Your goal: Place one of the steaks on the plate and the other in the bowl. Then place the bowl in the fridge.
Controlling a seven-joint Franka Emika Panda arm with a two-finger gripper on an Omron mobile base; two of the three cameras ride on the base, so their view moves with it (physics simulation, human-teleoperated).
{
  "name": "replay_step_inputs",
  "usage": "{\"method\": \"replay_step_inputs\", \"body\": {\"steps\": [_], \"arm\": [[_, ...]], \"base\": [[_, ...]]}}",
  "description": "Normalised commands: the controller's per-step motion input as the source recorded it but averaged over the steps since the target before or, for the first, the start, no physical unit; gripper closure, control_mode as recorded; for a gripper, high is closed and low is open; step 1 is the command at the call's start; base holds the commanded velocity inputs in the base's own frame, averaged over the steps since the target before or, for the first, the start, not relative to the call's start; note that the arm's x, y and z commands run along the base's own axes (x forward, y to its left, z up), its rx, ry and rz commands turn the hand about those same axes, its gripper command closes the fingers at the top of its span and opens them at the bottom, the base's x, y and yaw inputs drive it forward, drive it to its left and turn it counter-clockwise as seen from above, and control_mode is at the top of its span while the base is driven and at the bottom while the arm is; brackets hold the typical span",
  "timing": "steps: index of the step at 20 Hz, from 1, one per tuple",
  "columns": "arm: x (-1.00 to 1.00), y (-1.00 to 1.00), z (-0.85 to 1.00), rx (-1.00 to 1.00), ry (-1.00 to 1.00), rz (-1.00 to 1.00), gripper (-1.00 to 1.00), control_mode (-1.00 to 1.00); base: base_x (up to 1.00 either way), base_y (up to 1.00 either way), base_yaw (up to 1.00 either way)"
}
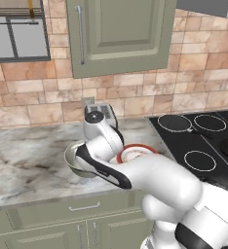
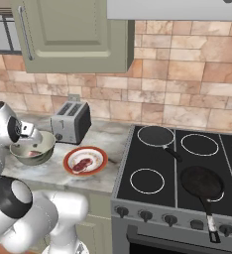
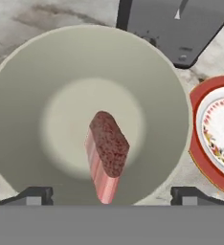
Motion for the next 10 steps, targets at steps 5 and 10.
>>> {"method": "replay_step_inputs", "body": {"steps": [5,10], "arm": [[-0.65,-0.24,0.19,0.00,0.00,-0.12,-1.00,-1.00],[-0.35,-0.70,0.48,0.00,0.00,-0.08,-1.00,-1.00]], "base": [[0.00,0.00,0.00],[0.00,0.00,0.00]]}}
